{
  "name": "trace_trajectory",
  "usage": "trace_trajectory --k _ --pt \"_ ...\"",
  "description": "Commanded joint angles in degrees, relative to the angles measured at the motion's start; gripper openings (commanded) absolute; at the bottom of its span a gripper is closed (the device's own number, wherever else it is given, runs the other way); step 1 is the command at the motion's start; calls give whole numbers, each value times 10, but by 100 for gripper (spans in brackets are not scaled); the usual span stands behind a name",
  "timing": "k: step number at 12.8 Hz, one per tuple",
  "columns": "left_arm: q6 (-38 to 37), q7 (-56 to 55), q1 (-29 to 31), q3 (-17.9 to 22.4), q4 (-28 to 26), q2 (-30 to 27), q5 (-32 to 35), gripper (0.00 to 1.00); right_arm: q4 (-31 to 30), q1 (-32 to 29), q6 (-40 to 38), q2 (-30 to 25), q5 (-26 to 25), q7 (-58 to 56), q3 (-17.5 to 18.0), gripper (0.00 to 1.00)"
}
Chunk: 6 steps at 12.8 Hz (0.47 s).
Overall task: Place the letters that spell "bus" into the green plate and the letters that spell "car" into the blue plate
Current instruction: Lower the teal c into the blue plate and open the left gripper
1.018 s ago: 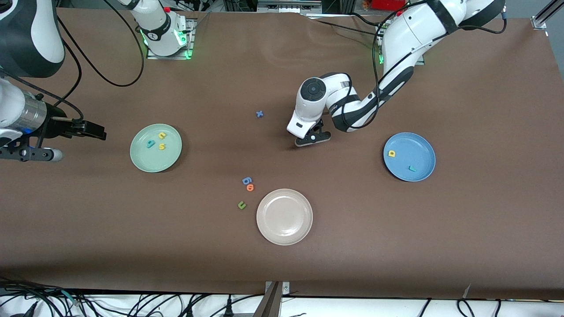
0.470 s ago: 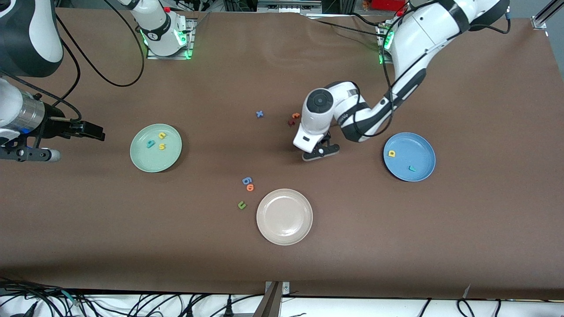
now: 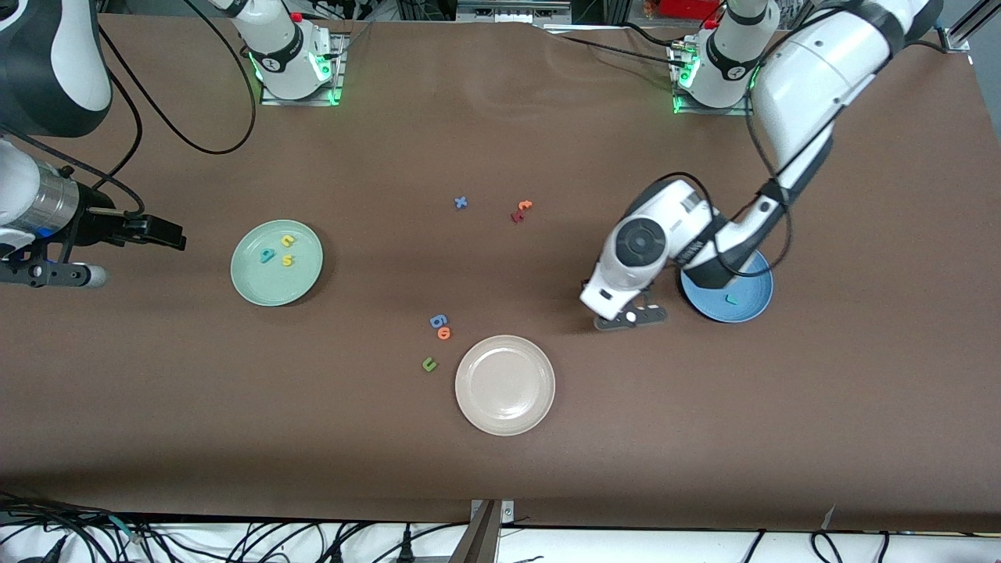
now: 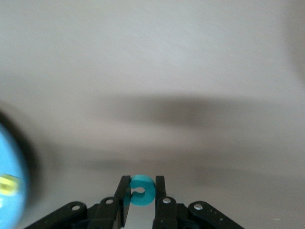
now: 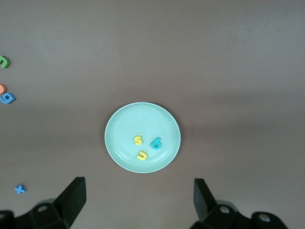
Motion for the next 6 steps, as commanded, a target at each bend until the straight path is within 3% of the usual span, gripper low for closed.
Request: trace_trajectory --k 1,6 --pt "-60 123 45 -4 19 -3 -19 22 0 -3 -2 -4 -5 -5 2 100" --pt "-136 342 125 -1 17 0 -11 22 0 -8 -2 -4 -4 -7 2 100"
